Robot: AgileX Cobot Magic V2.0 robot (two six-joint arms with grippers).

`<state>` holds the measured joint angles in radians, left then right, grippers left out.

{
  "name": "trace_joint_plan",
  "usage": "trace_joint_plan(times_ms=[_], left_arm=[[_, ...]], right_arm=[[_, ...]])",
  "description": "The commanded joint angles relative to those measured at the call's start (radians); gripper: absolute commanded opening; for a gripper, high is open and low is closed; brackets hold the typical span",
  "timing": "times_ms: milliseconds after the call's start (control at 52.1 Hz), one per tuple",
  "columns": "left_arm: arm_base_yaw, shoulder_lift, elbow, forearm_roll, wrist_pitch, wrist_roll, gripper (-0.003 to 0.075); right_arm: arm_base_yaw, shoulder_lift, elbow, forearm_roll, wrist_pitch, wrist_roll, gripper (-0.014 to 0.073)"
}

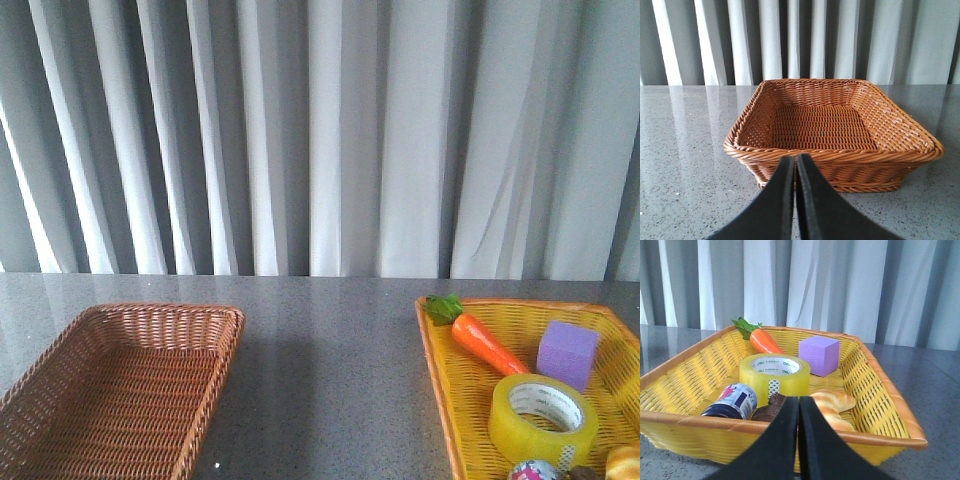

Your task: Transfer tape with both arms

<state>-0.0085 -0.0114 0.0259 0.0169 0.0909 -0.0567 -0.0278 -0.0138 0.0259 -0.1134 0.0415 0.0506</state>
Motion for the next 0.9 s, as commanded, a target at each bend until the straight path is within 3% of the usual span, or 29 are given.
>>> trace_joint_plan(times_ms=[0,882], left_arm=[[-0.002,-0.017,-0.023,-0.011,-0.070,-0.011,-0.0006],[-0.002,-0.017,-0.023,-0.011,-0.070,-0.011,-0.0006]], right_arm=[[0.001,-0.012,0.008,-0.008,-0.068,-0.002,-0.0008],[0.001,-0.012,0.008,-0.008,-0.068,-0.002,-0.0008]])
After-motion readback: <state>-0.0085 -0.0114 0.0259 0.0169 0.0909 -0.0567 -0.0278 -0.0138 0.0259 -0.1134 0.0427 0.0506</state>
